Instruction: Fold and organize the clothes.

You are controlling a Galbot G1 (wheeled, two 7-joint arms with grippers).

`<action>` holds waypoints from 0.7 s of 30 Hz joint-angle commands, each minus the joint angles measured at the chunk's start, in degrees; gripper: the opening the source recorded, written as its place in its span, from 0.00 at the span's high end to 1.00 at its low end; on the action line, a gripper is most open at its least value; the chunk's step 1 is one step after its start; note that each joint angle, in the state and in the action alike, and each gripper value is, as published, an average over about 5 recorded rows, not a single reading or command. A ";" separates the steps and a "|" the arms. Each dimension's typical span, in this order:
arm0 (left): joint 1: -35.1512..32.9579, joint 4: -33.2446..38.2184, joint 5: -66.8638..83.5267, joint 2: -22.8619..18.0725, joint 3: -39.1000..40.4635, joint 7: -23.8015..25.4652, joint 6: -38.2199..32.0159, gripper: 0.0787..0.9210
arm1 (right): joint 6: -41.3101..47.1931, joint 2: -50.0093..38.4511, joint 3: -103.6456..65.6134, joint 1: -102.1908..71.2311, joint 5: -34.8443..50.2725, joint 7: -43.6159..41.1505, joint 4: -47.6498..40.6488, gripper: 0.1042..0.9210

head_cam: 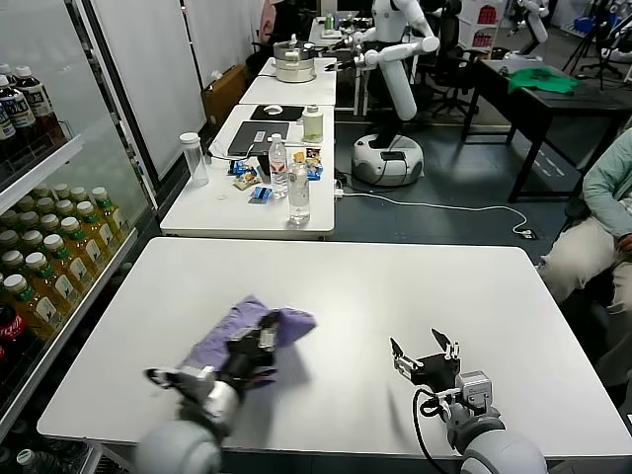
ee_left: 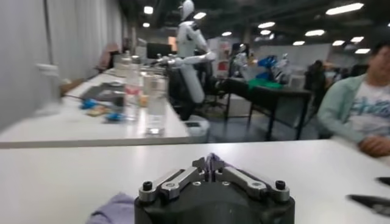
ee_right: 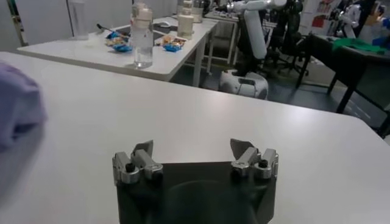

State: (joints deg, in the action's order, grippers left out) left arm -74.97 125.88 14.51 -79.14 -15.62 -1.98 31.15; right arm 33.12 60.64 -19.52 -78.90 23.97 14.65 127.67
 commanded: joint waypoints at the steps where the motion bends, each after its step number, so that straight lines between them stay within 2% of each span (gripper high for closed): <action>1: 6.20 -3.73 -8.24 -11.85 13.46 -2.83 -5.94 0.81 | 0.03 -0.57 -0.54 0.28 -0.05 -0.07 -0.02 0.12; 4: 4.62 2.74 -9.78 -5.46 8.75 0.11 -6.35 0.70 | 0.03 -1.01 -0.60 1.03 0.24 -0.20 -0.30 0.12; 7: 3.33 7.05 -9.99 0.71 2.03 0.91 -6.72 0.60 | 0.02 -1.05 0.34 2.34 0.43 -0.44 -0.97 0.12; 12: 1.77 7.03 -9.45 7.20 -11.13 0.95 -9.18 0.43 | 0.03 -0.01 5.17 4.88 5.88 -0.44 -1.43 0.12; 16: 0.84 5.07 -9.44 9.17 -16.24 0.96 -11.42 0.29 | 0.06 2.12 10.38 7.12 15.73 1.46 -0.91 0.12; 21: -0.73 4.17 -10.42 8.07 -15.06 0.99 -12.55 0.14 | 0.08 5.75 16.80 10.38 25.77 8.93 -3.12 0.12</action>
State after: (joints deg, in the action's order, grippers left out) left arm -74.08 129.41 6.36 -75.37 -21.99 -1.64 22.66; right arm 33.17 62.02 -13.32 -73.63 32.73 15.82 126.73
